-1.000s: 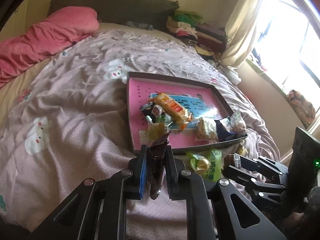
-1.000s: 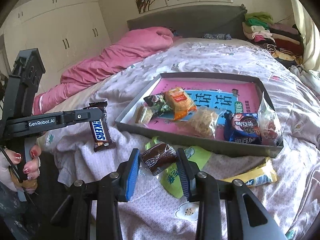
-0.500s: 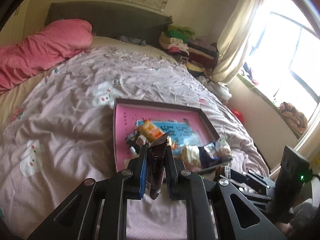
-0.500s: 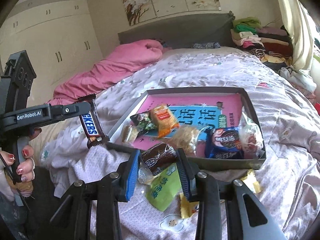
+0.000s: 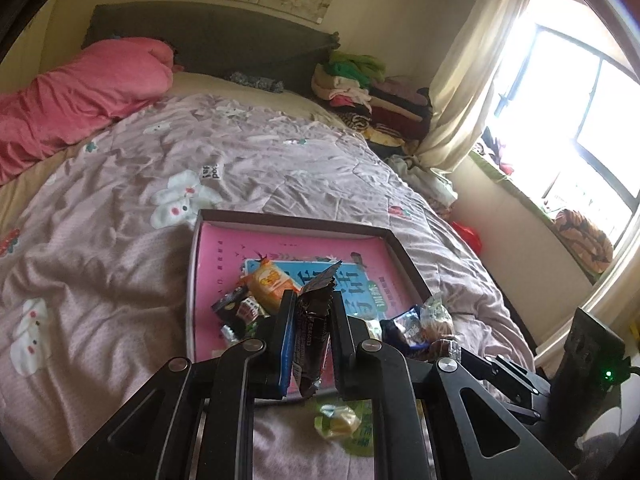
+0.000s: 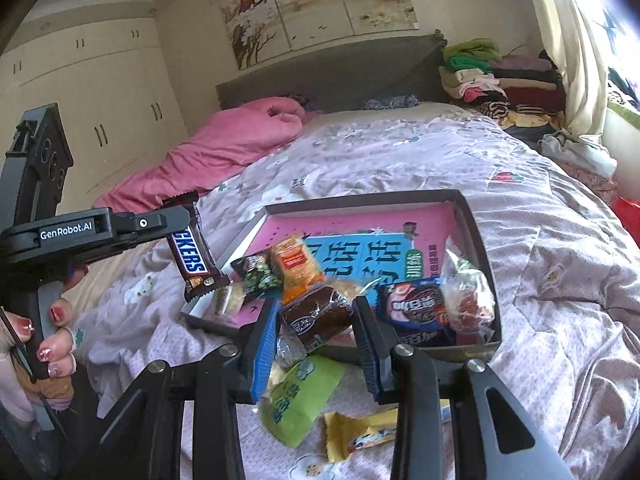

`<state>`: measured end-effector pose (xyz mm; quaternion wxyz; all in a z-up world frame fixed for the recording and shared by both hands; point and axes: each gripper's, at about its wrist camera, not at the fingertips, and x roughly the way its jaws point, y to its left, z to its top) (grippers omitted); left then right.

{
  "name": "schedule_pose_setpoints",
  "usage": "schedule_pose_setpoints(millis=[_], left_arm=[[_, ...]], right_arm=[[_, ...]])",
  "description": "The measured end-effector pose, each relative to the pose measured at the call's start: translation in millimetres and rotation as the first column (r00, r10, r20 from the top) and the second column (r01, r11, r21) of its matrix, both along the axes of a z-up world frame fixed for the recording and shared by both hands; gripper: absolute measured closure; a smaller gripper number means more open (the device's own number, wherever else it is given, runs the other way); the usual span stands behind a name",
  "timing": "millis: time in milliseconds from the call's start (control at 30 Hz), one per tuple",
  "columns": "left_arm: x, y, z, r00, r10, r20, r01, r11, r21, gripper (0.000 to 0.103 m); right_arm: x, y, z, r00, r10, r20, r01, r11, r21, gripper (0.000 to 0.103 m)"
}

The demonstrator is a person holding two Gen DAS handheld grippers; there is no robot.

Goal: Organize snacks
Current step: 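Lift and carry the Snickers bar and brown chocolate over the pink tray, then lower both snacks into the tray and open the left and right tools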

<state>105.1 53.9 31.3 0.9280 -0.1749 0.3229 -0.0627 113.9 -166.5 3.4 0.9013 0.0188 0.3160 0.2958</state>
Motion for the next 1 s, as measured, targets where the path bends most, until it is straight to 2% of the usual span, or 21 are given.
schedule_pose_setpoints(millis=[300,500,1000], left_arm=[[24.5,-11.6,-15.6,1.000,-0.017,-0.025,0.017,1.000,-0.011,0.087],[29.6,-17.3,-27.2,0.998,-0.033,-0.051,0.033,0.999,0.004,0.087],[35.4,-18.5,-42.6,0.996,-0.047,-0.077,0.046,0.999,-0.010,0.087]], right_arm=[[9.1,-7.8,-0.6,0.999,-0.048,0.010,0.048,0.999,-0.014,0.066],[15.3,-7.9,-0.6,0.997,-0.067,0.029,0.068,0.997,-0.039,0.066],[27.9,-1.4,-9.8,0.997,-0.076,0.016,0.077,0.994,-0.073,0.066]])
